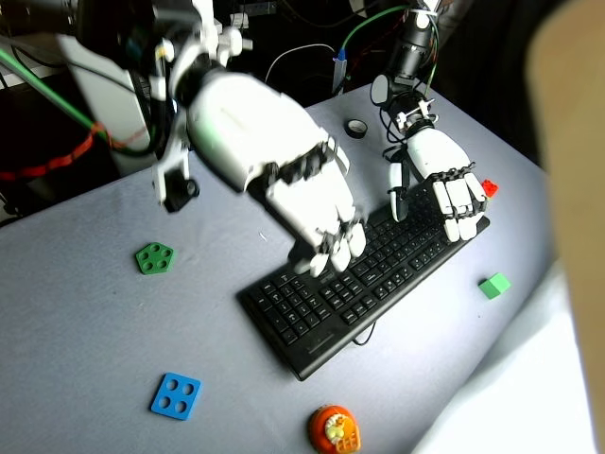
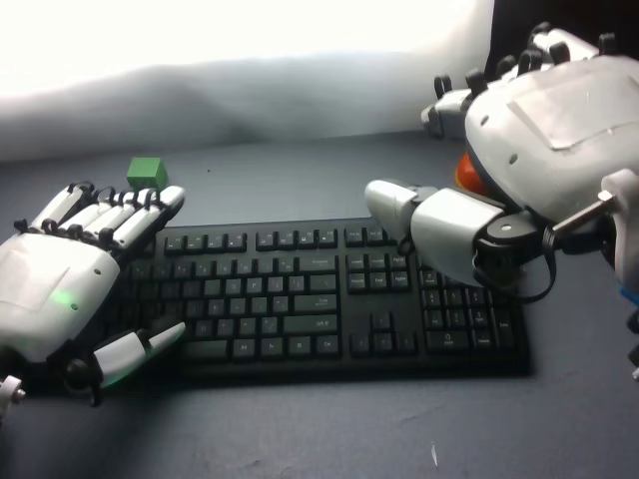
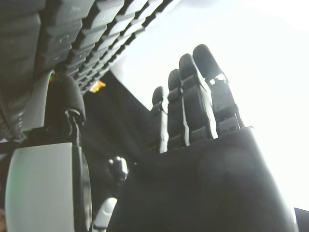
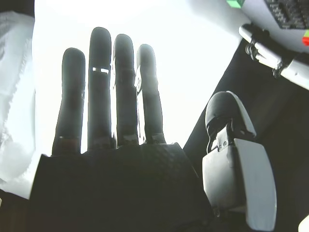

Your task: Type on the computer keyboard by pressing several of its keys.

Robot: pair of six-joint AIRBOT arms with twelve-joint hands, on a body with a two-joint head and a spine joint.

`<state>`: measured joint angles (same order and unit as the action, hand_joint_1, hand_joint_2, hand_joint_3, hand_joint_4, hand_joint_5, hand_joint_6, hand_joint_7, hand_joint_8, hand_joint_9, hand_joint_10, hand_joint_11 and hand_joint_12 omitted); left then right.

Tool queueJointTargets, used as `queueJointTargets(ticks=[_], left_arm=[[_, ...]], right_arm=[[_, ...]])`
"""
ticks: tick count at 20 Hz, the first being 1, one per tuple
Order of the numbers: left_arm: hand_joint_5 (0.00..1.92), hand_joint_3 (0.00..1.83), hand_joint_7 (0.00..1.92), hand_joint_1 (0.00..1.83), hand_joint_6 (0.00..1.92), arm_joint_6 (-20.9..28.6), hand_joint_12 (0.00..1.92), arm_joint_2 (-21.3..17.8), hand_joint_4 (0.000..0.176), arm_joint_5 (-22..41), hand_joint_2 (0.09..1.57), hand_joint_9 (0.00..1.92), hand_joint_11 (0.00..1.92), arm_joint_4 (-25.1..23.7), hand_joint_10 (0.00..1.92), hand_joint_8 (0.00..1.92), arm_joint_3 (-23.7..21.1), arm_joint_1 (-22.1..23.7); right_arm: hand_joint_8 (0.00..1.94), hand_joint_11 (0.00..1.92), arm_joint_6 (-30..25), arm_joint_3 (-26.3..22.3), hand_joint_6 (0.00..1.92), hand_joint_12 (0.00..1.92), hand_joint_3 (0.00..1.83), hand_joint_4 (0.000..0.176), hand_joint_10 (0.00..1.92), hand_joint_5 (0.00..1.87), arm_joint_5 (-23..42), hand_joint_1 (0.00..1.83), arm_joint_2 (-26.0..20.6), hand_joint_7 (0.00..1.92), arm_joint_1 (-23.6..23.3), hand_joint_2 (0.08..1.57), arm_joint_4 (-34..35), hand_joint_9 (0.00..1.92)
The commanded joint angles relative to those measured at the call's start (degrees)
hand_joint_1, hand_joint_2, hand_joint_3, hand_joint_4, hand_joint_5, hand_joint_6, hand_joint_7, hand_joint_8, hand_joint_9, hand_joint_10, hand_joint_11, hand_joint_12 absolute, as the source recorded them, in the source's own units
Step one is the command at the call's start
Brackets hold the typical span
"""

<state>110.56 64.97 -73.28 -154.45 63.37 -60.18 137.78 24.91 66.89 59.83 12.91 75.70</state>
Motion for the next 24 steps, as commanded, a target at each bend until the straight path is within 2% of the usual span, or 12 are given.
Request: queueJointTargets(ticks=[1,3,10,13,15,16,17,18,19,21,23,24], left_arm=[[0.24,0.03,0.34,0.25,0.03,-0.4,1.21,-0.7,0.027,-6.0,1.24,0.32,0.00,-1.9,0.14,0.02,-0.2,0.2],[0.26,0.04,0.36,0.02,0.04,-0.4,1.19,-1.9,0.029,-6.1,1.30,0.32,0.00,-1.9,0.15,0.02,-1.1,0.5],[0.30,0.01,0.38,0.00,0.04,-0.4,1.23,-6.8,0.018,-6.0,1.30,0.34,0.00,-1.9,0.16,0.02,-4.3,0.6],[0.39,0.01,0.46,0.00,0.07,-0.3,1.28,-8.9,0.000,-5.8,1.32,0.36,0.00,-2.0,0.19,0.04,-5.5,0.5],[0.56,0.00,0.70,0.00,0.36,-0.3,1.44,-10.3,0.000,-5.1,1.35,0.37,0.00,-2.0,0.58,0.17,-6.4,0.6],[0.65,0.00,0.85,0.00,0.70,-0.2,1.55,-11.0,0.000,-4.9,1.36,0.47,0.00,-2.0,0.85,0.35,-7.0,0.6],[0.77,0.00,0.84,0.00,0.80,-0.2,1.71,-12.0,0.000,-4.7,1.37,0.59,0.22,-2.0,1.20,0.88,-7.7,0.8],[0.79,0.00,0.80,0.00,0.95,-0.1,1.76,-12.5,0.000,-4.6,1.38,0.65,0.35,-2.0,1.38,1.19,-8.2,0.9],[0.86,0.01,0.93,0.00,1.47,-0.1,1.91,-13.3,0.000,-4.4,1.40,0.83,0.61,-1.9,1.81,1.61,-8.9,1.1],[0.98,0.01,1.10,0.13,1.75,0.0,1.92,-14.3,0.000,-4.0,1.45,1.03,0.88,-1.9,1.85,1.65,-9.9,1.4],[1.02,0.01,1.17,0.22,1.82,0.1,1.92,-15.5,0.000,-3.7,1.47,1.13,1.03,-2.0,1.89,1.71,-10.7,1.6],[1.00,0.01,1.17,0.30,1.89,0.2,1.92,-16.3,0.000,-3.5,1.51,1.18,1.14,-2.0,1.92,1.79,-11.2,1.8]], right_arm=[[0.01,0.12,0.1,-0.4,0.07,1.60,0.00,0.000,0.78,0.56,2.5,0.01,-0.4,0.66,-0.7,1.21,-4.8,0.49],[0.01,0.12,0.1,-0.7,0.07,1.60,0.00,0.000,0.78,0.56,2.4,0.02,-0.3,0.67,-0.7,1.21,-4.8,0.49],[0.01,0.12,0.1,-0.7,0.08,1.60,0.00,0.000,0.78,0.58,0.8,0.02,-0.1,0.68,-3.5,1.21,-2.1,0.49],[0.07,0.15,0.0,-0.7,0.14,1.61,0.00,0.000,0.82,0.72,0.4,0.02,-0.2,0.83,-4.6,1.22,-0.9,0.58],[0.40,0.33,0.0,-1.0,0.41,1.78,0.00,0.000,1.14,0.95,0.1,0.08,-0.1,1.05,-4.2,1.20,-0.8,0.72],[0.81,0.47,0.0,-1.2,0.62,1.89,0.00,0.000,1.37,1.00,-0.1,0.07,-0.2,1.05,-4.1,1.21,-0.8,0.77],[1.09,0.62,0.1,-1.3,0.93,1.92,0.00,0.000,1.52,0.96,-0.5,0.06,-0.2,1.09,-4.0,1.22,-0.9,0.88],[1.39,0.79,-0.2,-1.3,1.17,1.92,0.01,0.000,1.75,0.92,-0.6,0.08,-0.1,1.13,-3.9,1.24,-0.9,0.99],[1.64,1.10,-0.5,-1.4,1.32,1.92,0.02,0.000,1.91,1.02,-0.9,0.17,-0.1,1.26,-3.9,1.31,-0.9,1.22],[1.73,1.23,-0.8,-1.4,1.57,1.92,0.03,0.000,1.92,1.13,-1.3,0.30,-0.1,1.35,-4.1,1.40,-0.9,1.32],[1.79,1.26,-1.0,-1.4,1.68,1.92,0.02,0.000,1.92,1.18,-1.2,0.44,0.1,1.36,-4.3,1.44,-0.9,1.34],[1.84,1.29,-1.3,-1.4,1.76,1.92,0.00,0.160,1.92,1.21,-1.0,0.63,0.1,1.38,-4.3,1.44,-0.9,1.37]])
